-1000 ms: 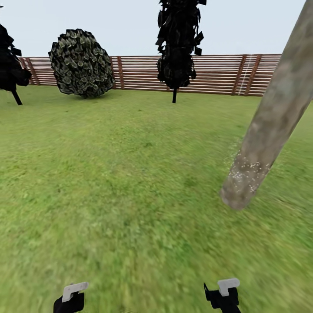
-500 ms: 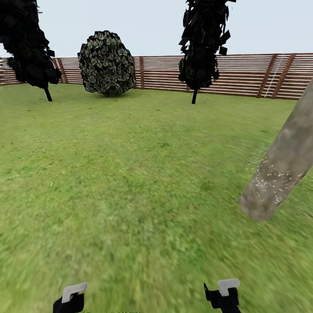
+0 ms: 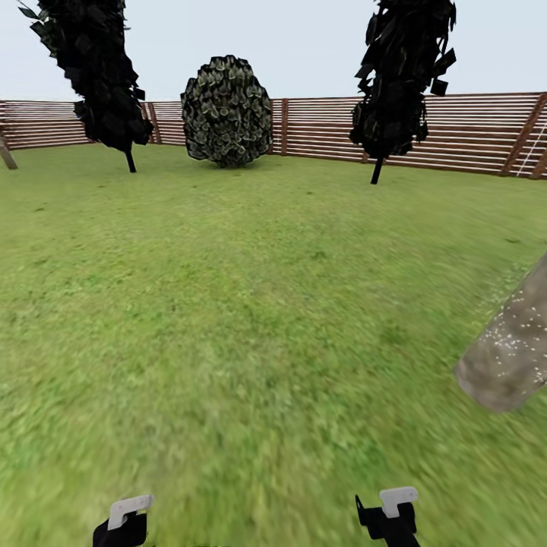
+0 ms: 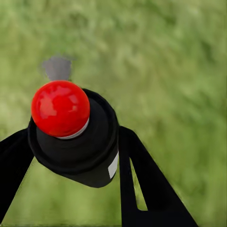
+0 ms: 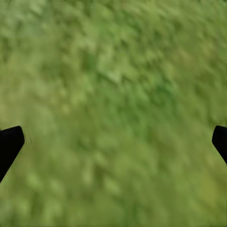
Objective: In the garden, pick up the pesticide atomizer on the floor and spray pesticide onto both trees until each tree trunk is fully covered.
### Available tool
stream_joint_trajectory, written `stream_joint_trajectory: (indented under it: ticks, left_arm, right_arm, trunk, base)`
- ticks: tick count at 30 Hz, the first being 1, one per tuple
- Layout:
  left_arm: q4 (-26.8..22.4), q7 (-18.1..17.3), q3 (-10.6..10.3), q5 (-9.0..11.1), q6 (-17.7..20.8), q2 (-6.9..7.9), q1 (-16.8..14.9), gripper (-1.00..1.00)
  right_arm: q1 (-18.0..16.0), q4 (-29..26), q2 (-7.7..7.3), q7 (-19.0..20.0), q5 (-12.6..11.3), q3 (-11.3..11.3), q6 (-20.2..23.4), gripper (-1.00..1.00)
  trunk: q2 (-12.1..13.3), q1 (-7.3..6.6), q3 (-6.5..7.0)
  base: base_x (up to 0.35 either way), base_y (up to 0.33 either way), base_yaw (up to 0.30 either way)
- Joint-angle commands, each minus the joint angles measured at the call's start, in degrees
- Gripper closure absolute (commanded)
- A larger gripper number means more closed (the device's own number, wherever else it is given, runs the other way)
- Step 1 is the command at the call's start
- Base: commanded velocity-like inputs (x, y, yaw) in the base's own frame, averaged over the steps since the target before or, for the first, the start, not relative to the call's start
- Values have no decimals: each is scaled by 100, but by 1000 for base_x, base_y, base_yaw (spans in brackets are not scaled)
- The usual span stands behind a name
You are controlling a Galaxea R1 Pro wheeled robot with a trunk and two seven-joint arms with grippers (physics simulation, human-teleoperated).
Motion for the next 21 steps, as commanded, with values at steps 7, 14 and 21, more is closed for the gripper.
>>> stream_joint_trajectory:
  ticks: [7,14,21]
  left_arm:
    - [6,-5,-10,28,-18,0,-4,100]
    - [6,-5,-10,27,-18,0,-4,100]
    - [6,-5,-10,22,-18,0,-4,100]
  right_arm:
    - [-3,-11,7,48,19,-49,-20,-100]
    - [-3,-6,7,48,19,-49,-20,-100]
    - [-3,-4,7,48,19,-47,-20,-100]
  trunk:
    - [-2,-1,-5]
    - [-2,-1,-5]
    - [-2,-1,-5]
  base:
    - [0,0,282]
    - [0,0,282]
    - [0,0,282]
